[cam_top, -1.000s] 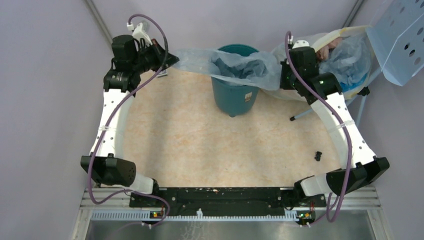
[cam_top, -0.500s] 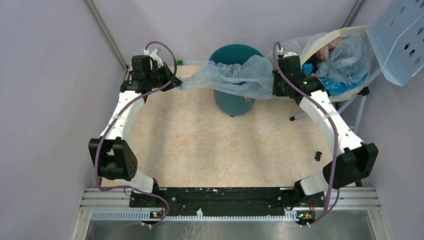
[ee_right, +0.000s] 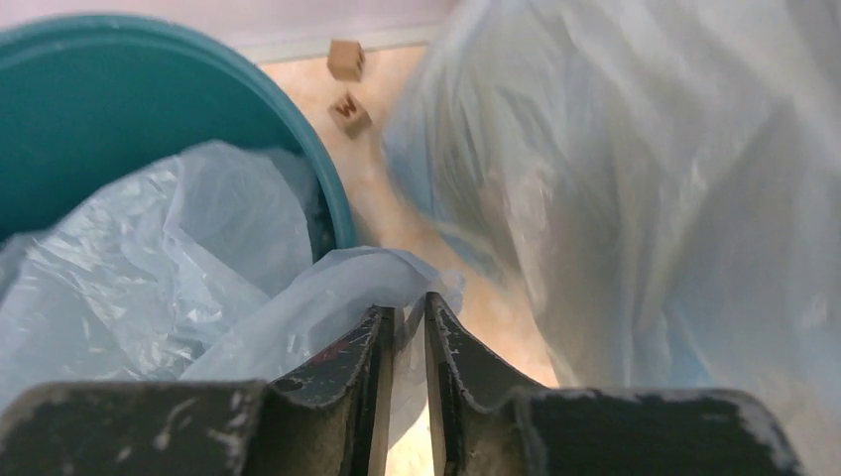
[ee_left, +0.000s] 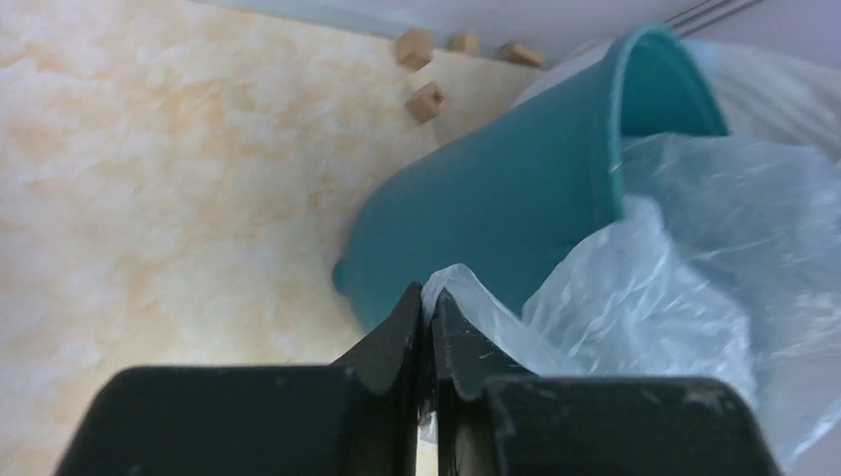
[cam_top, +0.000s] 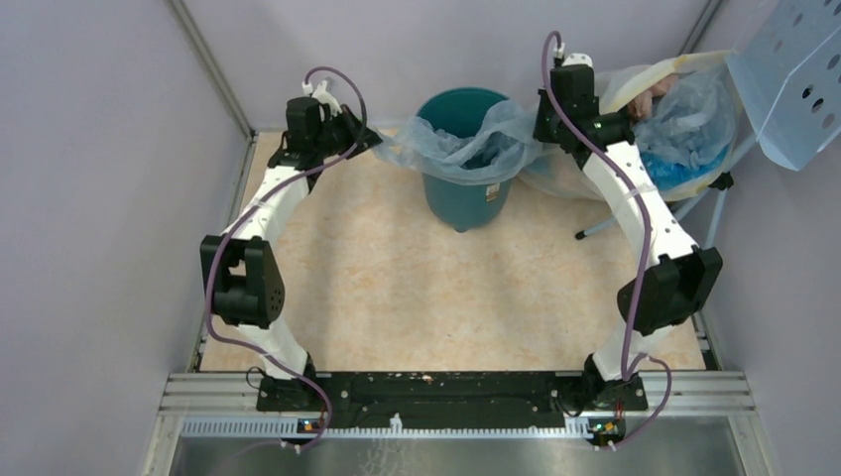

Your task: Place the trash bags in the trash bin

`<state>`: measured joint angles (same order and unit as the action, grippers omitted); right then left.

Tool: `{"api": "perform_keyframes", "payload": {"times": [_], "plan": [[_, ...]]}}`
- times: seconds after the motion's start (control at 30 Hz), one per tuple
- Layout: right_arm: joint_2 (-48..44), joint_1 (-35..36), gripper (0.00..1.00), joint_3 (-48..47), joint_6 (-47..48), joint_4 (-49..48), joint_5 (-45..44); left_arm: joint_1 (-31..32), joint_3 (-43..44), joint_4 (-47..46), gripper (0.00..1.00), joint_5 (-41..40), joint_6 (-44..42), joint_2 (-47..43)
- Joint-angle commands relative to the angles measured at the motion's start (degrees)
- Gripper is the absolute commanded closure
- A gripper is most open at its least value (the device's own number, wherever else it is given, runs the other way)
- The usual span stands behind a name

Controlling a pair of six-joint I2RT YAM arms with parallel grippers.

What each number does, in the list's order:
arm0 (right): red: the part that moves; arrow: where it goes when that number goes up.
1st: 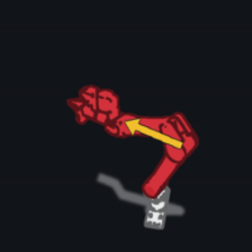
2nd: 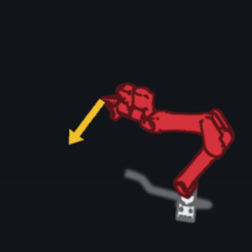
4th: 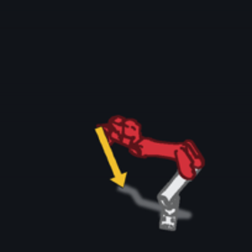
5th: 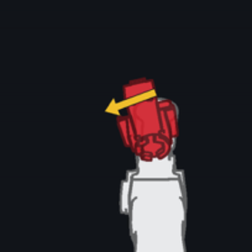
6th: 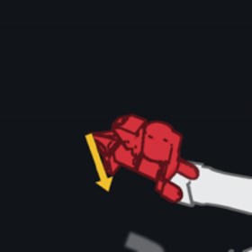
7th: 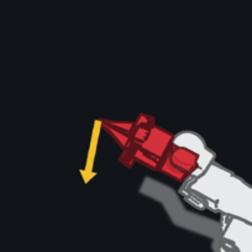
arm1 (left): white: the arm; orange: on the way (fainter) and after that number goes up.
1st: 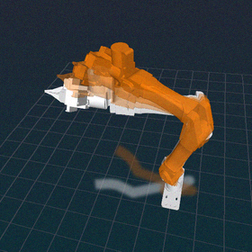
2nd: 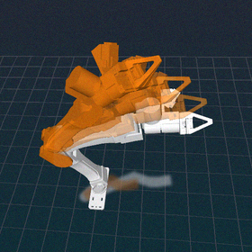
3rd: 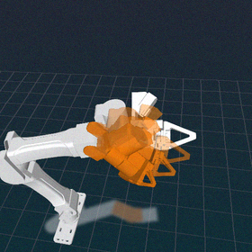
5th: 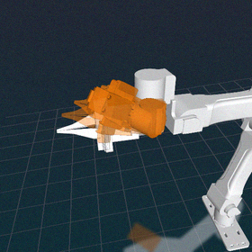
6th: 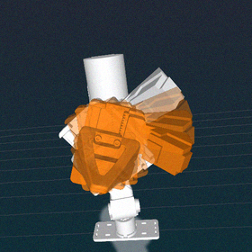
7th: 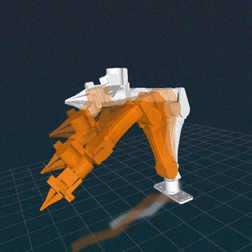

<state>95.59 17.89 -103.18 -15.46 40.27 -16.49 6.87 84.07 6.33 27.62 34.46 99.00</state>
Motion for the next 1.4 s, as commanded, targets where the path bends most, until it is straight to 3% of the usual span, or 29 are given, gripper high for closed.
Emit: {"api": "perform_keyframes", "payload": {"times": [0.0,0.13,0.23,0.37,0.67,1.0,1.37], "plan": [[5.21,-1.37,0.81,-6.10,1.22,-1.20,3.72,1.38,5.50,-9.77,0.86,4.52,3.21,3.84],[7.79,-2.55,0.76,-7.43,1.73,-0.83,6.96,2.08,6.46,-13.27,0.81,8.12,5.75,7.79],[7.66,-2.96,0.63,-7.05,1.64,-1.77,7.29,2.22,6.60,-15.94,0.79,9.79,7.83,9.56],[6.26,-4.05,0.55,-5.76,0.29,-3.38,9.94,2.68,7.24,-17.33,0.79,10.70,8.73,10.87],[10.22,-5.33,0.55,-9.02,-3.02,0.66,18.60,2.97,5.38,-18.42,0.81,11.88,9.27,10.65],[1.36,-5.33,0.52,-7.72,-3.70,0.95,8.22,3.40,4.22,-19.60,0.83,12.34,10.29,9.49],[4.35,-5.24,0.45,-11.39,-4.31,2.22,20.04,3.37,2.35,-18.60,0.87,9.96,10.27,7.32]]}}
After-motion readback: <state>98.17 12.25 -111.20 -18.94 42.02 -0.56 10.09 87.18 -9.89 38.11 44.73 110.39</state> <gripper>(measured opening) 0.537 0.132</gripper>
